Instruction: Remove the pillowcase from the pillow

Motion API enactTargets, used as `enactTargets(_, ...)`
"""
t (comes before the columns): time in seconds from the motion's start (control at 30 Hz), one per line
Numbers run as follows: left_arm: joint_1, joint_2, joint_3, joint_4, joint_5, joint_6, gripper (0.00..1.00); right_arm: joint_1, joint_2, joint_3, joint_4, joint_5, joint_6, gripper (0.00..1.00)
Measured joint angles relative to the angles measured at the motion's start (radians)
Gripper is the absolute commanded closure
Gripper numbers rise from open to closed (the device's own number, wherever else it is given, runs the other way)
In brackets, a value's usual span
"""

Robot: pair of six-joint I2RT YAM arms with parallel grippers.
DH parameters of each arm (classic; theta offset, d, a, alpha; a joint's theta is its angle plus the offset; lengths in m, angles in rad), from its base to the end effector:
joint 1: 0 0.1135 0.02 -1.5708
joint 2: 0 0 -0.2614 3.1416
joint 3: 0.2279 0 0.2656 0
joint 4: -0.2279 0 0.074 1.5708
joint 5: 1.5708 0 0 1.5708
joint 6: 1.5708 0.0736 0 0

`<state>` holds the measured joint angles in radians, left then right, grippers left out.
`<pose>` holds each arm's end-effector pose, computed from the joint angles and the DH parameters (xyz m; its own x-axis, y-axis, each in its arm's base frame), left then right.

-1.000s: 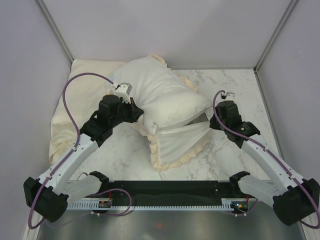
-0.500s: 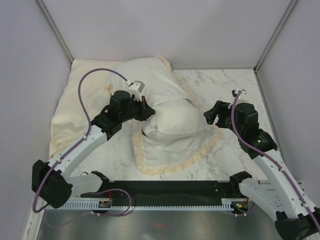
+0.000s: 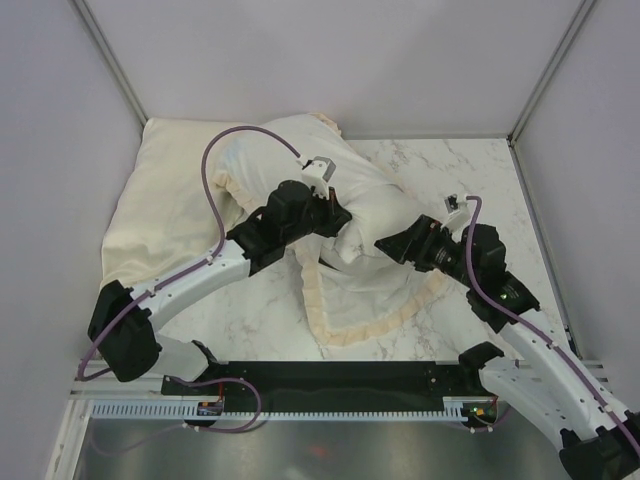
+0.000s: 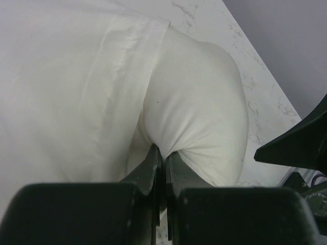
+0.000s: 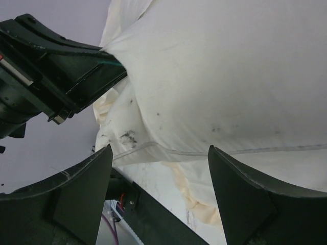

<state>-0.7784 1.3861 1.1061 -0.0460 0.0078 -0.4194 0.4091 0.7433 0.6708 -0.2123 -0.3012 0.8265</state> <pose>0.2681 -0.2652 0.3094 -0.4963 -0.0824 -0.8642 0.5532 0.7371 -0.3880 0.2009 0.1109 0.2910 -0.6462 0.4855 -0.5888 -0.2447 0.5990 0.7624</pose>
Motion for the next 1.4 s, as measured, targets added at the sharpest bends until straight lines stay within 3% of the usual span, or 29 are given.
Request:
enactTargets(0.53,-0.100,0.056,0.000,0.070,-0.088,0.000,0.98,0.206,0.224,-0.059,0.205,0.084,0.109,0.18)
enactTargets(0.63,-0.106,0.056,-0.001,0.070,-0.090,0.002,0.98,0.214,0.258,-0.060,0.216,0.127,0.097,0.55)
enactTargets(0.67,-0.106,0.056,-0.003,0.072,-0.091,0.005,0.98,0.215,0.268,-0.063,0.216,0.146,0.090,0.79)
enactTargets(0.73,-0.106,0.055,-0.014,0.075,-0.091,0.013,0.79,0.216,0.282,-0.075,0.219,0.182,0.080,1.00)
enactTargets(0.8,-0.110,0.051,-0.024,0.072,-0.091,0.032,0.55,0.221,0.289,-0.085,0.216,0.215,0.078,1.00)
enactTargets(0.83,-0.113,0.048,-0.027,0.071,-0.089,0.043,0.33,0.224,0.290,-0.088,0.209,0.232,0.072,1.00)
enactTargets(0.9,-0.122,0.023,-0.036,0.069,-0.089,0.065,0.19,0.228,0.287,-0.089,0.185,0.269,0.059,1.00)
enactTargets(1.03,-0.133,-0.094,-0.062,0.070,-0.124,0.115,0.11,0.230,0.248,-0.089,0.118,0.352,0.030,1.00)
enactTargets(1.17,-0.114,-0.176,-0.066,0.081,-0.213,0.163,0.09,0.229,0.179,-0.089,0.053,0.421,0.006,1.00)
enactTargets(1.4,-0.088,-0.027,-0.054,0.074,-0.356,0.220,0.09,0.227,0.112,-0.097,-0.007,0.454,-0.001,1.00)
